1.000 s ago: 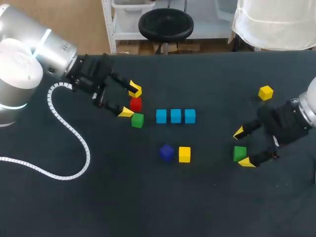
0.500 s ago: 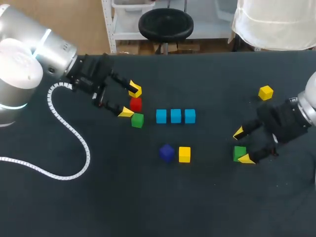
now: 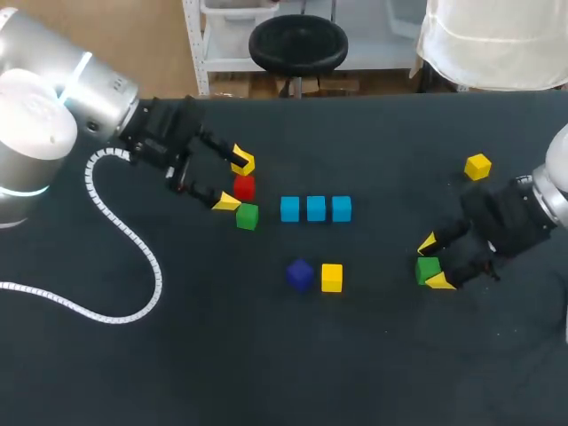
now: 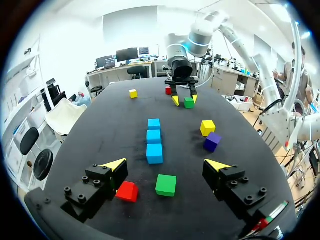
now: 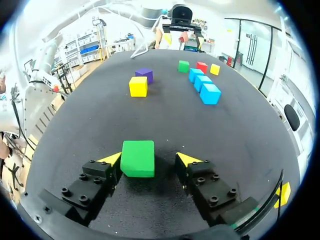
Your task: Place the blue cubes, place green cubes on the blue cubes, place the yellow cubes on the green cubes, then place the red cubes on the yellow cubes, and place purple cube on the red cubes.
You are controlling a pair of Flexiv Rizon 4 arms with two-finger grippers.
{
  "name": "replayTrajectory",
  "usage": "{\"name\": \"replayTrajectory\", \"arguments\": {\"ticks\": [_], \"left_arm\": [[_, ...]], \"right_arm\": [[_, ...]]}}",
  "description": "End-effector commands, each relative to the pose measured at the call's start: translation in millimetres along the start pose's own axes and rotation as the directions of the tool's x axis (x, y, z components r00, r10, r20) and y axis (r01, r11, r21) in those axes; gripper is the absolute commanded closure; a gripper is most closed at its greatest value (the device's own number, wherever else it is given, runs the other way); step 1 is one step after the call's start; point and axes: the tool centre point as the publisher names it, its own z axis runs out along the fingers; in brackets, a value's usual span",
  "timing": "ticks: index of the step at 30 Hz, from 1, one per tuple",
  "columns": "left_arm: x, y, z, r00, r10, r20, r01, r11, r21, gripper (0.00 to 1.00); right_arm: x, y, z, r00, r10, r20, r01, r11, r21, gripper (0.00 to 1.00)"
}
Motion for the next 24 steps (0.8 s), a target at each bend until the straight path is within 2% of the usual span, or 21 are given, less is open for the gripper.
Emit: {"name": "replayTrajectory", "arguments": {"ticks": [1, 11, 13, 14, 16, 21, 24], "left_arm": [[0.5, 1.8, 0.0, 1.0, 0.001, 0.0, -0.001, 1.0, 0.004, 0.0], [0.5, 1.8, 0.0, 1.0, 0.001, 0.0, -0.001, 1.0, 0.004, 0.0], [0.5, 1.8, 0.0, 1.0, 0.001, 0.0, -0.001, 1.0, 0.004, 0.0], [0.5, 1.8, 0.0, 1.0, 0.001, 0.0, -0.001, 1.0, 0.004, 0.0], [0.5, 1.8, 0.0, 1.0, 0.001, 0.0, -0.001, 1.0, 0.004, 0.0], [0.5, 1.8, 0.0, 1.0, 0.001, 0.0, -0.001, 1.0, 0.004, 0.0], [0.5, 1.8, 0.0, 1.0, 0.001, 0.0, -0.001, 1.0, 0.004, 0.0]], "right_arm": [[-2.7, -1.6, -0.7, 1.0, -0.002, -0.009, 0.002, 1.0, -0.014, 0.0], [-8.2, -2.3, -4.6, 1.0, -0.017, -0.007, 0.017, 1.0, -0.015, 0.0], [-8.0, -2.9, -4.8, 1.0, -0.02, -0.007, 0.02, 1.0, -0.014, 0.13], [-7.9, -3.1, -4.9, 1.0, -0.021, -0.006, 0.021, 1.0, -0.014, 0.33], [-7.7, -3.5, -4.9, 1.0, -0.024, -0.006, 0.024, 1.0, -0.016, 0.49], [-7.3, -4.7, -3.0, 0.999, -0.031, -0.008, 0.031, 0.999, -0.028, 0.53], [-7.3, -4.9, -2.1, 0.999, -0.034, -0.009, 0.034, 0.999, -0.032, 0.58]]}}
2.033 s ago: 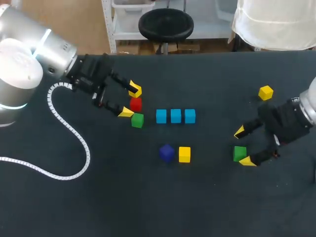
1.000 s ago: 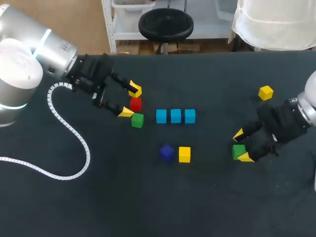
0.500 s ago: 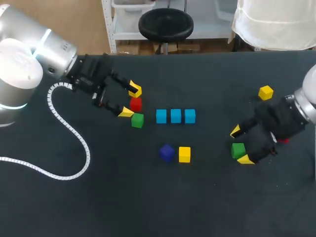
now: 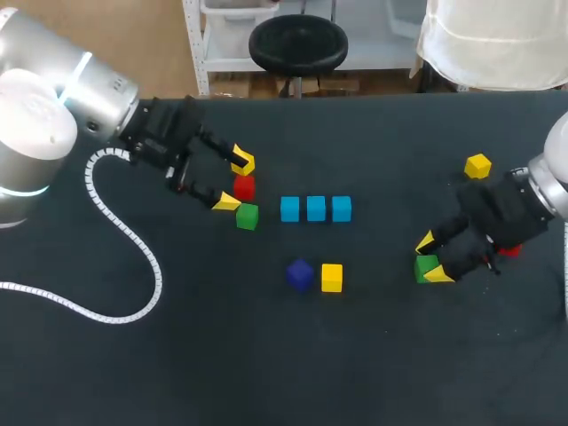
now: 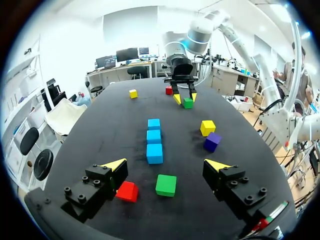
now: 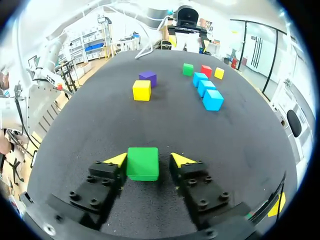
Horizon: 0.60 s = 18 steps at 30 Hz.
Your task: Place the blue cubes, place green cubes on the blue cubes, place the yellow cubes on the green cubes, then place the red cubes on the yellow cubes, and place purple cube on the red cubes.
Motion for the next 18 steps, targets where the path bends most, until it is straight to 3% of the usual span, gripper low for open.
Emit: {"name": "replayTrajectory", "arguments": {"ticks": [1, 3, 4, 5, 6, 12, 18], "left_arm": [[0.5, 1.8, 0, 1.0, 0.001, 0.0, -0.001, 1.0, 0.004, 0.0], [0.5, 1.8, 0, 1.0, 0.001, 0.0, -0.001, 1.0, 0.004, 0.0], [0.5, 1.8, 0, 1.0, 0.001, 0.0, -0.001, 1.0, 0.004, 0.0], [0.5, 1.8, 0, 1.0, 0.001, 0.0, -0.001, 1.0, 0.004, 0.0], [0.5, 1.8, 0, 1.0, 0.001, 0.0, -0.001, 1.0, 0.004, 0.0], [0.5, 1.8, 0, 1.0, 0.001, 0.0, -0.001, 1.0, 0.004, 0.0], [0.5, 1.8, 0, 1.0, 0.001, 0.0, -0.001, 1.0, 0.004, 0.0]], "right_arm": [[1, -3, 2, 1.0, -0.003, 0.001, 0.003, 1.0, -0.009, 0.61], [1, -3, 2, 1.0, -0.004, 0.001, 0.004, 1.0, -0.01, 0.72], [1, -3, 2, 1.0, -0.006, 0.002, 0.006, 1.0, -0.012, 0.8], [1, -3, 3, 1.0, -0.008, 0.002, 0.008, 1.0, -0.013, 0.96], [0, -2, 3, 1.0, -0.015, 0.004, 0.015, 1.0, -0.016, 1.0], [-7, -4, 1, 1.0, -0.023, 0.01, 0.023, 1.0, 0.001, 1.0], [-19, -14, 0, 1.0, -0.014, 0.0, 0.014, 0.999, -0.03, 1.0]]}}
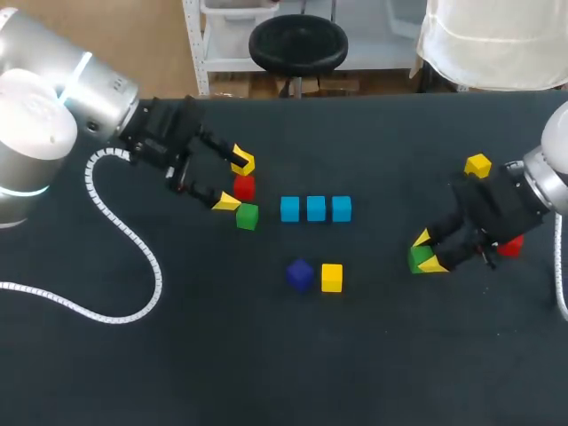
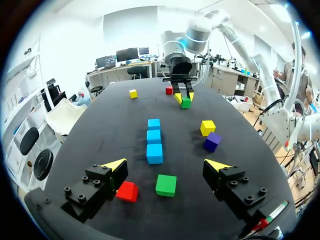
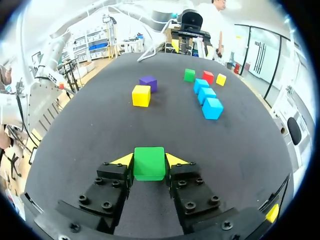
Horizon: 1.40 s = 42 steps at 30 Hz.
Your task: Place the blue cubes, place green cubes on the blue cubes, place the yellow cubes on the green cubes, then place the red cubes on the yellow cubes, and place purple cube on the red cubes.
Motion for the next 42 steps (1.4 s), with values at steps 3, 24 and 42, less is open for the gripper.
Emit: {"name": "replayTrajectory", "arguments": {"ticks": [3, 24, 42], "left_arm": [[0.5, 1.8, 0, 1.0, 0.001, 0.0, -0.001, 1.0, 0.004, 0.0], [0.5, 1.8, 0, 1.0, 0.001, 0.0, -0.001, 1.0, 0.004, 0.0], [0.5, 1.8, 0, 1.0, 0.001, 0.0, -0.001, 1.0, 0.004, 0.0]], "right_arm": [[-16, -14, 1, 0.999, 0.036, -0.028, -0.037, 0.998, -0.046, 1.0], [-70, -52, 8, 0.999, 0.039, -0.021, -0.04, 0.998, -0.047, 1.0], [-82, -59, 13, 1.0, 0.009, -0.007, -0.009, 0.998, -0.058, 1.0]]}}
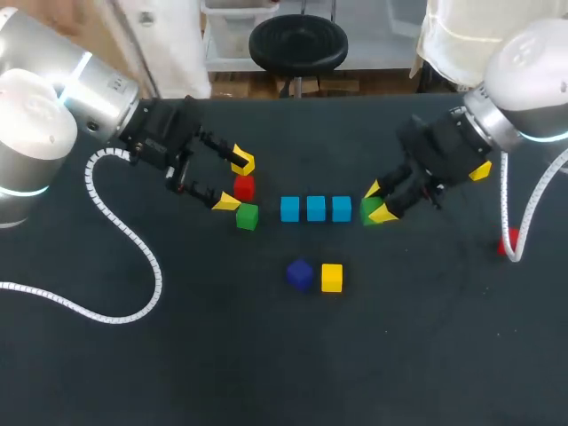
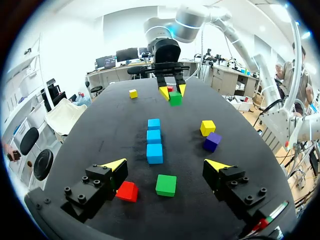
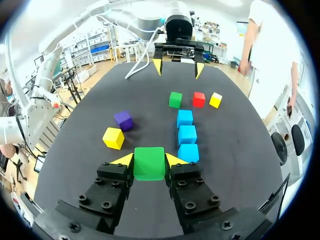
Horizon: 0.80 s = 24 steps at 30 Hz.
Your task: Place the blue cubes, place green cubes on the blue cubes, place the yellow cubes on the green cubes, then place the red cubes on the yellow cubes, and place purple cube on the red cubes.
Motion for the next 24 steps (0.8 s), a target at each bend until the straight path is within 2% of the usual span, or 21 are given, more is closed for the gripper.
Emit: {"name": "replayTrajectory", "arguments": {"ticks": [1, 15, 24], "left_arm": [[0.5, 1.8, 0.0, 1.0, 0.001, 0.0, -0.001, 1.0, 0.004, 0.0], [0.5, 1.8, 0.0, 1.0, 0.001, 0.0, -0.001, 1.0, 0.004, 0.0], [0.5, 1.8, 0.0, 1.0, 0.001, 0.0, -0.001, 1.0, 0.004, 0.0]], "right_arm": [[-0.1, -0.7, 0.1, 1.0, 0.0, 0.0, 0.0, 1.0, -0.001, 1.0], [-0.1, -0.7, 0.1, 1.0, 0.0, 0.0, 0.0, 1.0, -0.001, 1.0], [-7.1, -2.0, -6.2, 0.998, 0.063, -0.002, -0.063, 0.993, 0.097, 1.0]]}}
